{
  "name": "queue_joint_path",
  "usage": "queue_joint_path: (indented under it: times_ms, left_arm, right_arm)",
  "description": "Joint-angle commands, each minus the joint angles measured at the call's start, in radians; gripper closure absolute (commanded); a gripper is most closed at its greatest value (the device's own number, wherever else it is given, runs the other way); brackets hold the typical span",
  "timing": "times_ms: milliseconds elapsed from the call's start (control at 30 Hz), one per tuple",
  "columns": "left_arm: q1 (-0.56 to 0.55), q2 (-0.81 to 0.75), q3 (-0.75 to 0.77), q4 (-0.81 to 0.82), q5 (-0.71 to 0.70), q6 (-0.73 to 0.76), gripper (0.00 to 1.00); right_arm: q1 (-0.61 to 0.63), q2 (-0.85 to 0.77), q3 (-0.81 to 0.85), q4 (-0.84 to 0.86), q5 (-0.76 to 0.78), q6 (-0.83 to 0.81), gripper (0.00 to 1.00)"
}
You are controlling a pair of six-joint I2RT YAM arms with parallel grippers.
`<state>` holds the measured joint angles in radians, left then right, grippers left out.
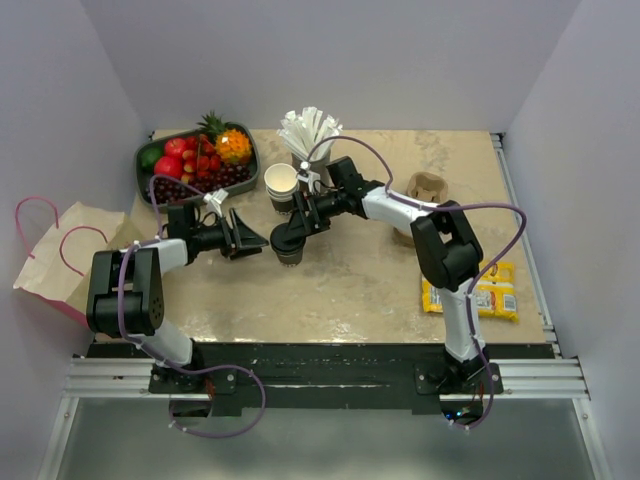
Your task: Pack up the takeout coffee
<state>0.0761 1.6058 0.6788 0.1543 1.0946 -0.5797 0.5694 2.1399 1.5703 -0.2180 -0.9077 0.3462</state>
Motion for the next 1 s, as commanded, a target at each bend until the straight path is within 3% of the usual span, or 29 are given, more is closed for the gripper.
queue_joint_path:
  times_ms: [0,533,800,967]
  left_arm:
    - [-0.016,-0.018,0.008,-0.007,0.031,0.023,0.32]
    - [-0.093,0.046,0.06,-0.116,-0.027,0.107,0.31]
    - [-0.118,0.115,0.154,-0.376,-0.254,0.309,0.34]
    - [-0.125,0.138,0.179,-0.455,-0.384,0.388,0.36]
  right_arm:
    - [0.003,-0.061,-0.009,0.025,0.0,-0.003,0.04]
    - [0.003,-0.061,-0.047,0.058,0.019,0.022,0.05]
    - [0.003,-0.045,-0.093,0.051,0.062,-0.033,0.06]
    - [-0.002,-0.041,-0.127,0.1,-0.011,-0.026,0.05]
